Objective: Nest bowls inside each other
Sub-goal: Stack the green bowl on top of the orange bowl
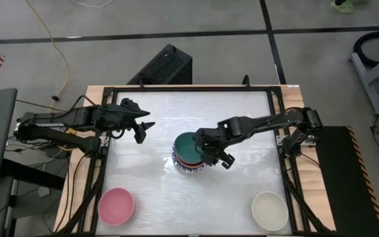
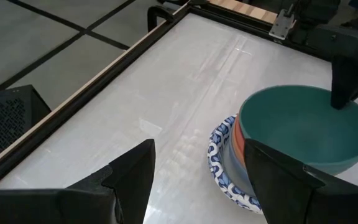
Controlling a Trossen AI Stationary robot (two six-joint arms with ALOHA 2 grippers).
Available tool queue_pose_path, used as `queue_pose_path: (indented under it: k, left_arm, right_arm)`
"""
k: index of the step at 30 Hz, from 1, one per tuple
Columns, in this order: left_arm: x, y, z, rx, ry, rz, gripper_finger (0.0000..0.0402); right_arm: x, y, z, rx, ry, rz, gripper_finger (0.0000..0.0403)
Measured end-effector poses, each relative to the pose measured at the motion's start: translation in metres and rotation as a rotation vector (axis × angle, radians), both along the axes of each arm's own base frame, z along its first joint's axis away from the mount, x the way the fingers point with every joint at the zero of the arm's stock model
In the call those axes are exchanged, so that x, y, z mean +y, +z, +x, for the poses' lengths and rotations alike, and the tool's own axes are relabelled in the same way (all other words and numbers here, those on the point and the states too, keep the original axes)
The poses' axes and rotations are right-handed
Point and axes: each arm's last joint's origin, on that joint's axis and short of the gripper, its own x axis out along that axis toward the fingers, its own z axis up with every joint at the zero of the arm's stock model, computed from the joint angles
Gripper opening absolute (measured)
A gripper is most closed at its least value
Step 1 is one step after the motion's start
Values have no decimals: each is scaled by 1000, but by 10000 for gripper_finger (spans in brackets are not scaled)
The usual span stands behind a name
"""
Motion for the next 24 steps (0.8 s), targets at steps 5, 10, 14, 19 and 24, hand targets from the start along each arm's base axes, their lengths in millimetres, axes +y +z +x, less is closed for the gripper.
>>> queue_pose_path:
  k: [5, 10, 14, 19, 24]
  left_arm:
    - [0, 0, 0, 0, 0, 0, 233]
    - [0, 0, 0, 0, 0, 0, 233]
    - [0, 0, 0, 0, 0, 0, 233]
    - [0, 0, 0, -1, 0, -1, 233]
    - [0, 0, 0, -2, 1, -4, 233]
  right_arm:
    - [-2, -1, -1, 16, -13, 4, 59]
    - [-4, -1, -1, 21, -43, 20, 85]
    - [-6, -1, -1, 27, -90, 41, 115]
    - [-7, 1, -1, 20, -123, 68, 149]
    - [-8, 8, -4, -6, -137, 80, 156]
